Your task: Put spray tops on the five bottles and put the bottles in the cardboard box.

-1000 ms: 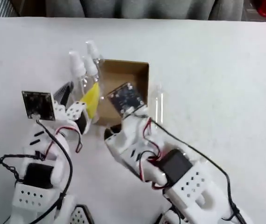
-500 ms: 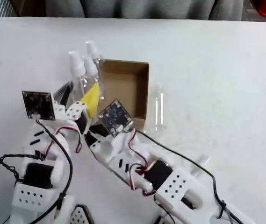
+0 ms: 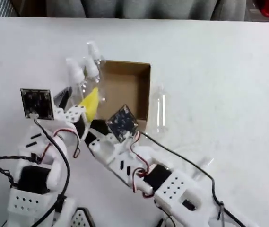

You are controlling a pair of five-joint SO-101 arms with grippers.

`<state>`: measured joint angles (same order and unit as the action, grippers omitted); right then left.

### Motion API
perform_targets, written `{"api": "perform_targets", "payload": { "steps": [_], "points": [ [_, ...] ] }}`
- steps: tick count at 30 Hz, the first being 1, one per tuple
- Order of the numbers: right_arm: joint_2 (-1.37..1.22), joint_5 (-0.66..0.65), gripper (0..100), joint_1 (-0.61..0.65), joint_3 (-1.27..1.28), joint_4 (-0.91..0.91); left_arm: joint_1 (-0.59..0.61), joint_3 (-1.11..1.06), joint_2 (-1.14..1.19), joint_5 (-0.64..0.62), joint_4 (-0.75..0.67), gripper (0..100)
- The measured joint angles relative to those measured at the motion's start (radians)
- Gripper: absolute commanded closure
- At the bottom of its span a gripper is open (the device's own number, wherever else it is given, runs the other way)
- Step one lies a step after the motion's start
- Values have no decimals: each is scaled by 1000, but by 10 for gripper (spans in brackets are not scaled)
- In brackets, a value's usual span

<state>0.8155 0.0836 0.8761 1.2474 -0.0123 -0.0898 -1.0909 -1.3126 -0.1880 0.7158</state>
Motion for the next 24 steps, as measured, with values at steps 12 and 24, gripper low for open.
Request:
{"api": "perform_targets", "payload": {
  "steps": [12, 24],
  "points": [
    [-106, 0, 984, -55, 77, -146, -2, 14, 0, 0, 18, 980],
    [282, 0, 984, -101, 114, 206, -2, -60, 2, 89, -146, 980]
  ]
}}
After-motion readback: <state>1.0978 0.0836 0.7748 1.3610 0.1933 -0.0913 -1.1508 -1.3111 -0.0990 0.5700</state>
